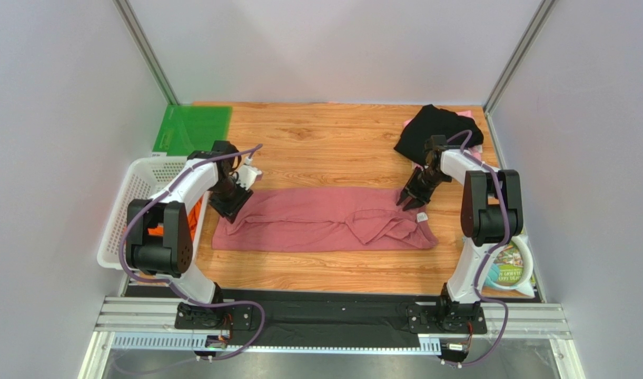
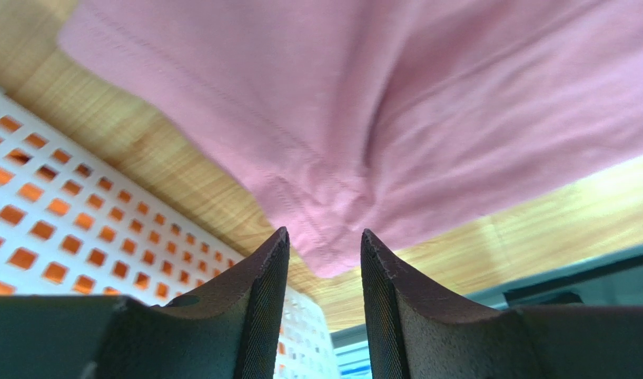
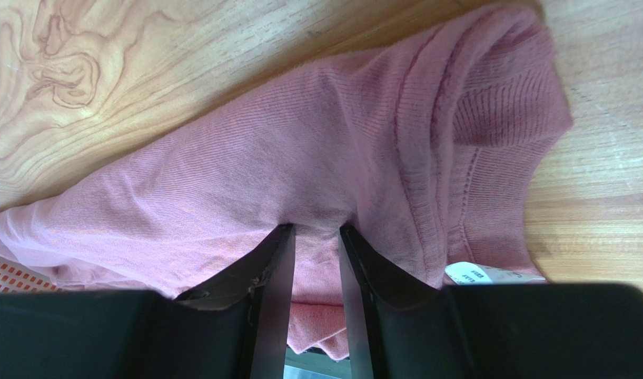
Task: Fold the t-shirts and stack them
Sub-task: Fold the other side of the tshirt into a rectangle
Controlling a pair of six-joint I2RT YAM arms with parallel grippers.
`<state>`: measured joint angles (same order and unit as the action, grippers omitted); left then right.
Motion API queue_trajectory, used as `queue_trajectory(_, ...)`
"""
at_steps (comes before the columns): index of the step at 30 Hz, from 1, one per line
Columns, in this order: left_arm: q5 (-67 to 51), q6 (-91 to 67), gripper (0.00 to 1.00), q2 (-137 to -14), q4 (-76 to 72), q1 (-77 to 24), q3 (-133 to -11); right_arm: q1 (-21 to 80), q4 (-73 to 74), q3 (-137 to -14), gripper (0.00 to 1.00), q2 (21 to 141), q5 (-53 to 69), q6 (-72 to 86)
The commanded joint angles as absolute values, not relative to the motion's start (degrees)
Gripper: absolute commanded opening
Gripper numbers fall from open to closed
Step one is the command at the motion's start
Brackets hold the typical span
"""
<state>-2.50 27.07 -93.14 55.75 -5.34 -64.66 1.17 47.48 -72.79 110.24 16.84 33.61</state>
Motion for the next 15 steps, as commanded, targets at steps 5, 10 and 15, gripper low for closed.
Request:
queue_trajectory(5, -5.19, 25.14, 0.44, -94.04, 56.17, -7.56, -61.97, 0.62, 44.56, -72.95, 0.33, 111.62, 15.29, 33.05)
queue_trajectory(10, -2.9, 25.22, 0.43, -95.62, 53.89, -7.56, -60.12, 0.62, 44.47, -73.13, 0.33, 110.92, 16.17, 32.96)
queue_trajectory(15, -1.85, 24.44, 0.43, -95.8, 52.48, -7.56, -59.33, 0.62, 44.47, -72.86, 0.33, 109.95, 16.43, 32.96)
